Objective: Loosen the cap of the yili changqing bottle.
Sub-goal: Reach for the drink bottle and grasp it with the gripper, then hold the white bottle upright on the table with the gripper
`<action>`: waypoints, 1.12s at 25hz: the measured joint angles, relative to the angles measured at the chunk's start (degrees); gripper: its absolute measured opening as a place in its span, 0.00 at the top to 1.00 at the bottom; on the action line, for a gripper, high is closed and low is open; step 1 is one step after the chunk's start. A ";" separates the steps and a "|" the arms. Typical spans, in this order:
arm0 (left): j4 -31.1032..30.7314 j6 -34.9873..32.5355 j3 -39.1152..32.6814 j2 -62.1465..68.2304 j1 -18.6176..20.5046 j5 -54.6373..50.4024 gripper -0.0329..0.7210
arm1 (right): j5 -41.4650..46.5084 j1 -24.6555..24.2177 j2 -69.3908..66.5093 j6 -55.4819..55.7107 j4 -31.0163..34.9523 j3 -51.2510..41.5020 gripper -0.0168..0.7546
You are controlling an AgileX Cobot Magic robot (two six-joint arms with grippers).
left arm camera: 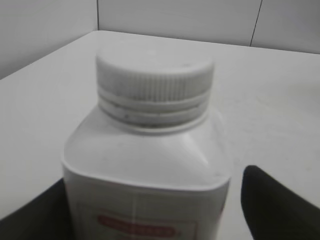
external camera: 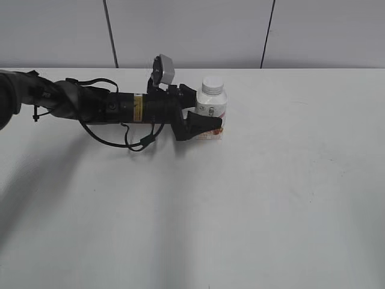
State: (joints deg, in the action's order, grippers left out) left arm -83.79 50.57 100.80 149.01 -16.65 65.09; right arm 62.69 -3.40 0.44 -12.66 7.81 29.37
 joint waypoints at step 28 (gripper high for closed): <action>-1.73 -3.85 -13.97 -8.11 0.47 0.54 0.45 | 0.00 0.00 0.00 0.00 0.00 0.00 0.29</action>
State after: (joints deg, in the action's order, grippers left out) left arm -85.52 46.72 86.83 140.89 -16.17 65.62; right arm 62.69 -3.40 0.44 -12.66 7.81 29.37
